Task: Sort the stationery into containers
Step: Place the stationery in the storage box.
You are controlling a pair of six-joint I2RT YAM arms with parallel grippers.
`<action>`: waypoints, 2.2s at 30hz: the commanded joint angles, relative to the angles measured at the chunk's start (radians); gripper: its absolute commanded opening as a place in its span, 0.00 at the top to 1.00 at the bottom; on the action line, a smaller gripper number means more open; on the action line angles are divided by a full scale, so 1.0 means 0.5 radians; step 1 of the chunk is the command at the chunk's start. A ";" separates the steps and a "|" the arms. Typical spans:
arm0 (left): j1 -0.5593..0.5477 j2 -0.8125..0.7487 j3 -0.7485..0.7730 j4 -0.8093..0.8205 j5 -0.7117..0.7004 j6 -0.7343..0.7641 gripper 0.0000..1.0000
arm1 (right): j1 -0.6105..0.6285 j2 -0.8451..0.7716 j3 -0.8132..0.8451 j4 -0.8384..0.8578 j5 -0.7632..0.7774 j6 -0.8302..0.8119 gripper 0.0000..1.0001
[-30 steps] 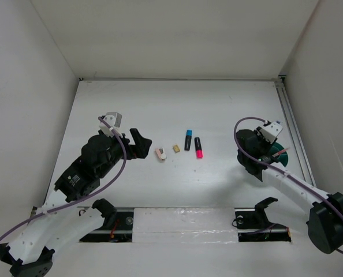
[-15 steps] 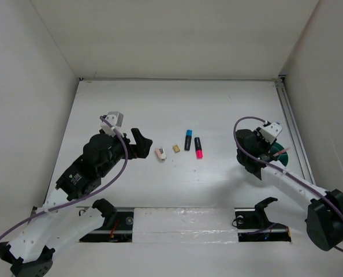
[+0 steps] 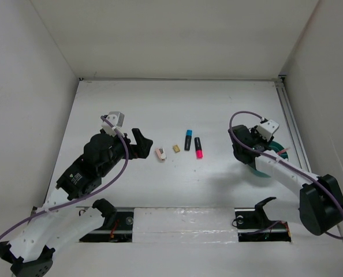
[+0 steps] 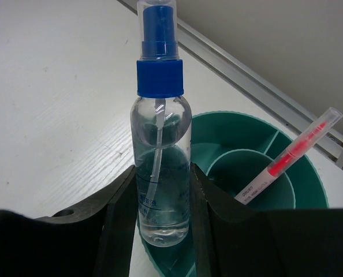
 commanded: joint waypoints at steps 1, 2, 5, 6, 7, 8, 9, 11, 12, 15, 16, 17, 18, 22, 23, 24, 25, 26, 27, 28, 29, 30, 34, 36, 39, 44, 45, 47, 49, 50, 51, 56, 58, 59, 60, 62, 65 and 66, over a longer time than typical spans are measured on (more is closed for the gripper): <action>-0.002 0.004 -0.016 0.080 0.019 0.025 0.00 | -0.016 -0.086 0.054 0.011 0.079 0.018 0.97; -0.002 0.004 -0.016 0.080 0.019 0.025 0.00 | -0.040 -0.104 0.032 0.011 0.079 -0.001 0.97; -0.002 0.004 -0.016 0.080 0.019 0.025 0.00 | -0.058 -0.150 0.032 0.011 0.061 -0.001 0.97; -0.002 0.004 -0.016 0.080 0.019 0.025 0.00 | -0.059 -0.151 0.032 0.011 0.061 -0.001 0.97; -0.002 0.004 -0.016 0.080 0.019 0.025 0.00 | -0.059 -0.151 0.032 0.011 0.061 -0.019 0.97; -0.002 0.004 -0.016 0.080 0.019 0.025 0.00 | -0.059 -0.151 0.032 0.011 0.061 -0.019 0.97; -0.002 0.004 -0.016 0.080 0.019 0.025 0.00 | -0.059 -0.132 0.032 0.011 0.061 -0.019 0.97; -0.002 0.004 -0.016 0.080 0.019 0.025 0.00 | -0.059 -0.114 0.053 -0.013 0.061 0.002 0.97; -0.002 0.004 -0.016 0.080 0.019 0.025 0.00 | -0.059 -0.114 0.054 -0.038 0.061 0.024 0.97; -0.002 0.004 -0.016 0.080 0.019 0.025 0.00 | -0.059 -0.068 0.072 -0.078 0.061 0.063 0.95; -0.002 0.004 -0.016 0.080 0.019 0.025 0.00 | -0.059 -0.047 0.072 -0.102 0.061 0.082 0.95; -0.002 0.004 -0.016 0.080 0.019 0.025 0.00 | -0.059 -0.028 0.093 -0.102 0.061 0.082 0.92; -0.002 0.004 -0.016 0.080 0.019 0.025 0.00 | -0.059 -0.028 0.093 -0.136 0.061 0.109 0.91; -0.002 0.004 -0.016 0.080 0.019 0.025 0.00 | -0.059 0.012 0.118 -0.216 0.100 0.199 0.88; -0.002 0.004 -0.016 0.080 0.019 0.025 0.00 | -0.059 0.012 0.118 -0.216 0.101 0.199 0.88; -0.002 0.004 -0.016 0.080 0.019 0.025 0.00 | -0.059 0.012 0.118 -0.216 0.101 0.199 0.86; -0.002 0.004 -0.016 0.080 0.019 0.025 0.00 | -0.059 0.012 0.118 -0.216 0.101 0.199 0.86; -0.002 0.022 -0.016 0.080 0.019 0.025 0.00 | -0.059 0.012 0.118 -0.216 0.101 0.199 0.85; -0.002 0.022 -0.016 0.080 0.019 0.025 0.00 | -0.059 0.012 0.118 -0.216 0.101 0.199 0.83; -0.002 0.022 -0.016 0.080 0.019 0.025 0.00 | -0.059 0.012 0.118 -0.216 0.101 0.199 0.83; -0.002 0.022 -0.016 0.080 0.019 0.025 0.00 | -0.059 0.012 0.118 -0.216 0.101 0.199 0.81; -0.002 0.022 -0.016 0.080 0.019 0.025 0.00 | -0.059 0.012 0.136 -0.216 0.101 0.199 0.79; -0.002 0.022 -0.016 0.080 0.019 0.025 0.00 | -0.059 0.012 0.136 -0.216 0.101 0.199 0.78; -0.002 0.022 -0.016 0.080 0.019 0.025 0.00 | -0.040 0.012 0.136 -0.216 0.101 0.199 0.74; -0.002 0.022 -0.016 0.080 0.019 0.025 0.00 | -0.040 0.012 0.136 -0.216 0.101 0.217 0.72; -0.002 0.022 -0.016 0.080 0.019 0.025 0.00 | -0.040 0.012 0.136 -0.216 0.101 0.217 0.67; -0.002 0.022 -0.016 0.080 0.019 0.025 0.00 | -0.022 0.012 0.136 -0.216 0.119 0.217 0.66; -0.002 0.022 -0.016 0.080 0.019 0.025 0.00 | -0.022 0.012 0.136 -0.234 0.119 0.217 0.64; -0.002 0.022 -0.016 0.080 0.019 0.025 0.00 | -0.022 0.012 0.136 -0.234 0.119 0.217 0.63; -0.002 0.022 -0.016 0.080 0.019 0.025 0.00 | -0.022 -0.006 0.136 -0.234 0.119 0.217 0.62; -0.002 0.022 -0.016 0.080 0.019 0.025 0.00 | -0.022 -0.006 0.136 -0.234 0.119 0.217 0.62; -0.002 0.022 -0.016 0.080 0.019 0.025 0.00 | -0.003 -0.025 0.136 -0.234 0.119 0.217 0.59; -0.002 0.022 -0.016 0.080 0.019 0.025 0.00 | -0.003 -0.025 0.136 -0.252 0.119 0.235 0.58; -0.002 0.022 -0.016 0.080 0.019 0.025 0.00 | -0.003 -0.025 0.136 -0.253 0.119 0.235 0.57; -0.002 0.022 -0.016 0.080 0.019 0.025 0.00 | -0.003 -0.025 0.136 -0.253 0.119 0.235 0.55; -0.002 0.022 -0.016 0.080 0.019 0.025 0.00 | -0.003 -0.025 0.136 -0.253 0.119 0.235 0.53; -0.002 0.022 -0.016 0.080 0.019 0.025 0.00 | -0.003 -0.025 0.136 -0.280 0.137 0.254 0.53; -0.002 0.022 -0.016 0.080 0.019 0.025 0.00 | 0.015 -0.025 0.136 -0.280 0.137 0.275 0.52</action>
